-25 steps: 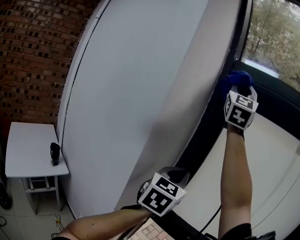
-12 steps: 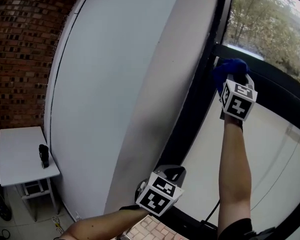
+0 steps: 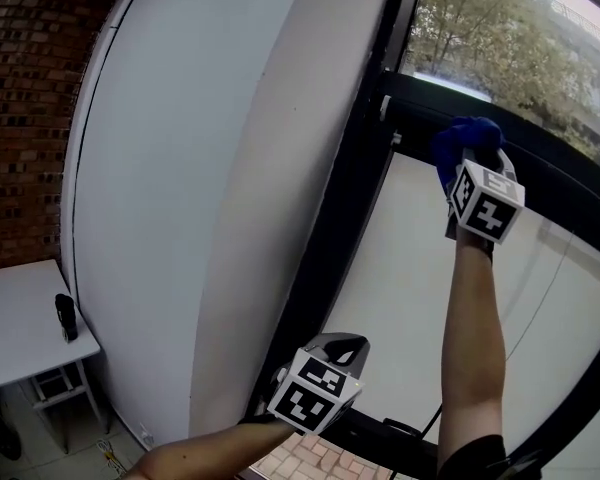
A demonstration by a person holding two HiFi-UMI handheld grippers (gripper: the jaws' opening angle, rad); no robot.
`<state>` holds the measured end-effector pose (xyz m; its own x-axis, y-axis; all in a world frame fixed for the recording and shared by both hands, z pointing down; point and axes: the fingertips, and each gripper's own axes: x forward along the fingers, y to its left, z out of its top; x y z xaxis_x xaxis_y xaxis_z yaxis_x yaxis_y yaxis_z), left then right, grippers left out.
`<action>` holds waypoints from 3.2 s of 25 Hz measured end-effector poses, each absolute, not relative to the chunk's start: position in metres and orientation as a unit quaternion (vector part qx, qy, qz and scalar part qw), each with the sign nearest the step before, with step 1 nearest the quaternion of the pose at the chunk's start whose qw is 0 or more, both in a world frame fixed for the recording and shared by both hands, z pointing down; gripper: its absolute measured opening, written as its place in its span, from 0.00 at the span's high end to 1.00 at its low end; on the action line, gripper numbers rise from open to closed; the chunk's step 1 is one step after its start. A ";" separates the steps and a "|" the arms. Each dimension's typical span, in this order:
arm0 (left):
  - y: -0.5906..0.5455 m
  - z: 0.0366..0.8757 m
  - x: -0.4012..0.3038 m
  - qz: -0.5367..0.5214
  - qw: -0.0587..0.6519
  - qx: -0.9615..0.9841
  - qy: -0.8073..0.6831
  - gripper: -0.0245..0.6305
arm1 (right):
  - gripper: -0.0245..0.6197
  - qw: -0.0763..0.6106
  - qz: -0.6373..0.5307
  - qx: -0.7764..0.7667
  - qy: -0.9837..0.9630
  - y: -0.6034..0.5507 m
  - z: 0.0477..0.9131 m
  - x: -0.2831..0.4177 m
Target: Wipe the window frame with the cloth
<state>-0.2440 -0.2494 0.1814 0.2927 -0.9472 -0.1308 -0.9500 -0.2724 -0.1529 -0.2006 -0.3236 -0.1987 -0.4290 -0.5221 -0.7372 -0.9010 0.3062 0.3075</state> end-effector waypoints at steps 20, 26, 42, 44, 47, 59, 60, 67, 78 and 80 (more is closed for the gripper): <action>-0.229 0.177 -0.170 0.008 0.105 -0.843 0.527 0.97 | 0.84 0.256 0.336 -0.553 0.718 -0.328 -0.200 -0.033; -0.251 0.162 -0.143 0.029 0.109 -0.840 0.531 0.97 | 0.84 0.243 0.378 -0.550 0.704 -0.329 -0.200 -0.009; -0.295 0.158 -0.049 0.031 0.106 -0.854 0.509 0.97 | 0.84 0.263 0.386 -0.571 0.675 -0.324 -0.201 0.130; -0.297 0.155 -0.035 0.034 0.108 -0.857 0.502 0.97 | 0.84 0.264 0.382 -0.580 0.669 -0.324 -0.200 0.158; -0.303 0.150 -0.017 0.036 0.114 -0.859 0.497 0.97 | 0.84 0.262 0.373 -0.585 0.671 -0.327 -0.199 0.192; -0.320 0.135 0.058 0.049 0.126 -0.873 0.468 0.97 | 0.84 0.263 0.369 -0.602 0.658 -0.328 -0.199 0.294; -0.321 0.132 0.065 0.050 0.128 -0.874 0.465 0.97 | 0.84 0.263 0.369 -0.603 0.657 -0.328 -0.200 0.300; -0.329 0.117 0.122 0.057 0.148 -0.882 0.444 0.97 | 0.84 0.262 0.367 -0.615 0.646 -0.330 -0.196 0.344; -0.351 0.063 0.231 0.051 0.159 -0.895 0.413 0.97 | 0.84 0.256 0.379 -0.611 0.646 -0.333 -0.193 0.380; -0.356 0.056 0.243 0.053 0.157 -0.895 0.415 0.97 | 0.84 0.252 0.382 -0.613 0.644 -0.333 -0.192 0.386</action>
